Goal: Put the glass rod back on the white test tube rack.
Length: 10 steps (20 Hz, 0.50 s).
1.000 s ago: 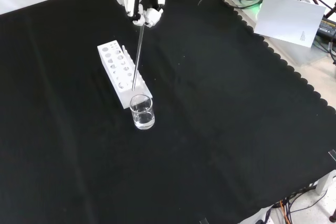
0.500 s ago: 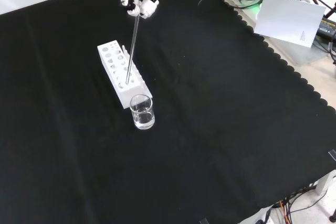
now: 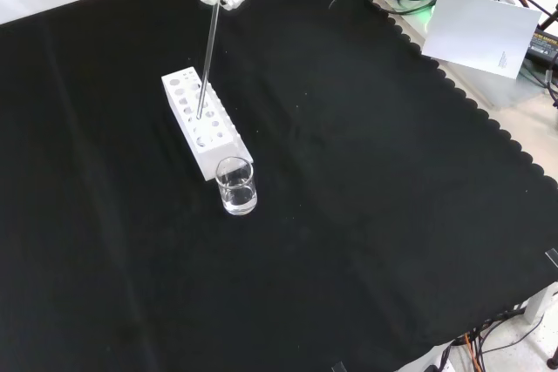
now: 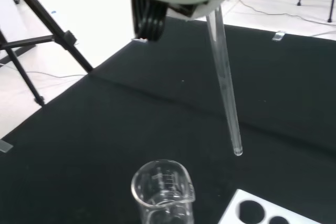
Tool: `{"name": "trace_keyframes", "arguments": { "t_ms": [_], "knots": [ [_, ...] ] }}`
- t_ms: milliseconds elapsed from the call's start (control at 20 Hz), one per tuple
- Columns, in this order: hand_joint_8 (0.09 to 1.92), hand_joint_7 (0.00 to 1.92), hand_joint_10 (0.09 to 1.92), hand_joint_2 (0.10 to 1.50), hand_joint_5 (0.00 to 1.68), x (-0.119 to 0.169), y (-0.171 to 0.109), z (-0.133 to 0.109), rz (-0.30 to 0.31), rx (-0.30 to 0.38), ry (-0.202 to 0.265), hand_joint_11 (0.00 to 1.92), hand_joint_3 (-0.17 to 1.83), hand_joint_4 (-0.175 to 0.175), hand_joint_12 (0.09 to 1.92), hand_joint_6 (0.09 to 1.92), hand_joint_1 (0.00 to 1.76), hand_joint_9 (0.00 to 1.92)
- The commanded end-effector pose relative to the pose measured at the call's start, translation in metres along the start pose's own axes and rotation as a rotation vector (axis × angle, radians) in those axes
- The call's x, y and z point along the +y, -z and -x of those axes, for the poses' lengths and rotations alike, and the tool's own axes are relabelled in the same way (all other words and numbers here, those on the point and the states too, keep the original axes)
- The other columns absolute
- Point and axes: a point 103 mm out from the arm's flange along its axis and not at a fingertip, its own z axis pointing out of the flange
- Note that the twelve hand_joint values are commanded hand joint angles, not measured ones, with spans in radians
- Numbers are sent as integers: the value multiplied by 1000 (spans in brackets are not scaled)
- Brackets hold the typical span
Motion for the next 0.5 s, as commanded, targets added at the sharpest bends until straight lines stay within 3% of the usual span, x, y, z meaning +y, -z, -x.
{"name": "trace_keyframes", "arguments": {
  "t_ms": [50, 500],
  "knots": [
    [1405, 1408, 1185, 640, 1072, -6, 4, 11, 6, -7, -25, 1903, 900, -175, 1117, 1128, 1181, 1878],
    [1403, 1410, 1185, 639, 1074, -15, 10, 28, 17, -11, -57, 1904, 901, -175, 1116, 1124, 1181, 1878]
  ]
}}
